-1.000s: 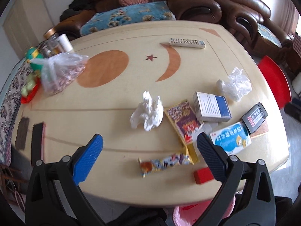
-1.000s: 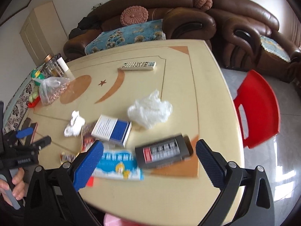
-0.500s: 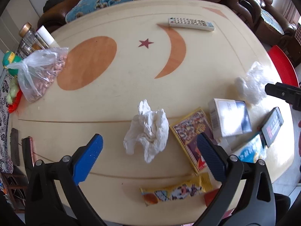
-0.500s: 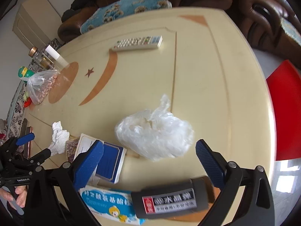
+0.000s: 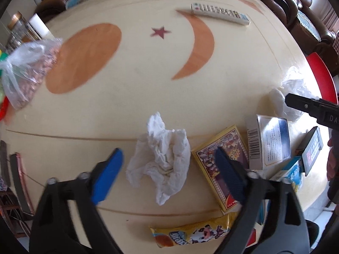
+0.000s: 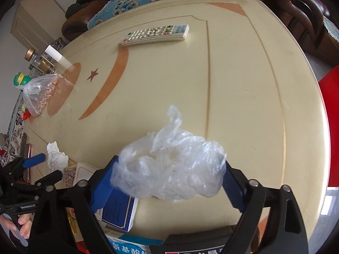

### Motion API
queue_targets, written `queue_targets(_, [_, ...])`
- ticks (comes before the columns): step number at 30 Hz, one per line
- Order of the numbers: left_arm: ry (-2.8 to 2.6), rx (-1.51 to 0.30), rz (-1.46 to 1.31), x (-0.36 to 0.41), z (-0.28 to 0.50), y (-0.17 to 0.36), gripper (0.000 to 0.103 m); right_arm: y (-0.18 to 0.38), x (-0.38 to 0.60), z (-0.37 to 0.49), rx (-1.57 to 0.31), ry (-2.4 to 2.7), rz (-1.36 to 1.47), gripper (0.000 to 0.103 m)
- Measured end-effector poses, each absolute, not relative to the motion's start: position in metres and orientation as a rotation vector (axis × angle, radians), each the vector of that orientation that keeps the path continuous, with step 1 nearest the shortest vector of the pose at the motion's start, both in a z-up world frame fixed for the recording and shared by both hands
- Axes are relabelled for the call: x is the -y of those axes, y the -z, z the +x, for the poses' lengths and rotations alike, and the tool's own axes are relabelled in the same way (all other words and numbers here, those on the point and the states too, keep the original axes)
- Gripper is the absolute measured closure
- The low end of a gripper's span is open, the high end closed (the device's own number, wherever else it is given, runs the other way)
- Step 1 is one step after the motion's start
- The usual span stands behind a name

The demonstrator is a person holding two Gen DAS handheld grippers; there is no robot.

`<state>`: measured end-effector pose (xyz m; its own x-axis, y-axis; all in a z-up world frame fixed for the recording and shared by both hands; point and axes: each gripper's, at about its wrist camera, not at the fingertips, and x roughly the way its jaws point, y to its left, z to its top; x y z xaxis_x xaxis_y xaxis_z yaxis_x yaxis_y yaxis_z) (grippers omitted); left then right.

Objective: Collect trash
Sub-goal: 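Reach the left gripper to the crumpled tissue while the right gripper reaches the plastic bag, then close the left gripper on the tissue while the right gripper grasps the plastic bag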

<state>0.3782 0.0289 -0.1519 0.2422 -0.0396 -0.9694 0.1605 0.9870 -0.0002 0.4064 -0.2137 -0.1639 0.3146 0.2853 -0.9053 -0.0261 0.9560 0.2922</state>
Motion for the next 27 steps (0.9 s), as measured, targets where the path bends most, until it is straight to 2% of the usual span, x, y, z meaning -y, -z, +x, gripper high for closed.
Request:
queue_targets(1, [0.139, -1.334, 0.093, -0.03, 0.38, 0.156, 0.029, 0.165, 0.212, 0.407, -1.238, -0.215, 0.243, 0.019])
queue_targets(5, [0.152, -1.35, 0.018, -0.038, 0.386, 0.16, 0.033, 0.17, 0.209, 0.409, -1.255, -0.24, 0.277, 0.024])
queue_targets(9, [0.179, -1.355, -0.008, -0.038, 0.386, 0.159, 0.05, 0.169, 0.207, 0.409, -1.254, -0.252, 0.289, 0.035])
queue_targets(17, [0.184, -1.359, -0.012, -0.035, 0.385, 0.156, 0.074, 0.163, 0.199, 0.408, -1.25, -0.246, 0.26, 0.049])
queue_targets(23, [0.169, -1.362, -0.059, -0.047, 0.387, 0.157, 0.079, 0.154, 0.2, 0.404, -1.232, -0.209, 0.244, 0.06])
queue_targets(24, [0.166, -1.361, -0.06, -0.048, 0.387, 0.156, 0.079, 0.152, 0.2, 0.403, -1.225, -0.209, 0.241, 0.067])
queue_targets(27, [0.149, -1.338, -0.056, -0.051, 0.386, 0.15, 0.081, 0.142, 0.199, 0.399, -1.205, -0.2, 0.225, 0.072])
